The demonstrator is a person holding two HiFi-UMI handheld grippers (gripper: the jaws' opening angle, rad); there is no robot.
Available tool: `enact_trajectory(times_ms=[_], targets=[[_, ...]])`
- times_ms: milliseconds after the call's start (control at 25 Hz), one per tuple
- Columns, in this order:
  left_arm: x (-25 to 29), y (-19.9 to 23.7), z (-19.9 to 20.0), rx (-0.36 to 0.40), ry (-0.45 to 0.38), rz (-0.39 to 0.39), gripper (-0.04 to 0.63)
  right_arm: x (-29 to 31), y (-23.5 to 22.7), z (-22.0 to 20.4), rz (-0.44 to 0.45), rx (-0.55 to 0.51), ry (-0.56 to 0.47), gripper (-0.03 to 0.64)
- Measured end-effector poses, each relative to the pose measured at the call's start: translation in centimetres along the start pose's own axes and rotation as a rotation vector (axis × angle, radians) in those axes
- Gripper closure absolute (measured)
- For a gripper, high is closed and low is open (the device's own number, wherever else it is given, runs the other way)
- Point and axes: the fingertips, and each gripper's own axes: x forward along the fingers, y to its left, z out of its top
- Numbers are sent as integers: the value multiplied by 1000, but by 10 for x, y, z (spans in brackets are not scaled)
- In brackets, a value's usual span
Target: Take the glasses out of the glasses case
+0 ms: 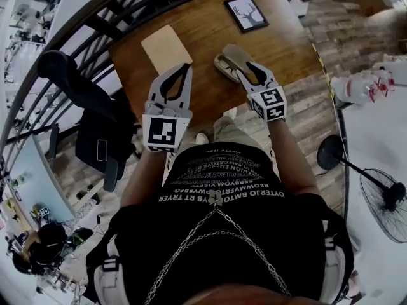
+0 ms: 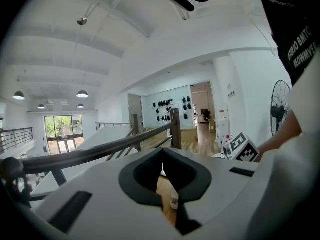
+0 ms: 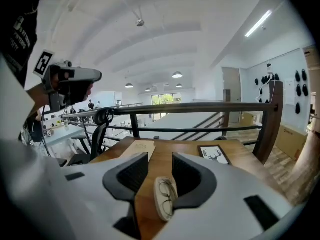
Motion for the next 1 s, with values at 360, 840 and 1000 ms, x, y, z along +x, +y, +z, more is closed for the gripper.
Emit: enact_trajectory(times_ms=[360, 840, 1000], targets=[[-10, -9, -11, -18, 25, 14, 566, 35, -15, -62, 32, 68, 120, 482], [-5, -17, -14, -16, 34, 13, 566, 78, -39, -119, 21, 72, 290, 482], [-2, -16, -18, -12, 51, 17, 566, 94, -40, -135, 40, 32, 360, 482]])
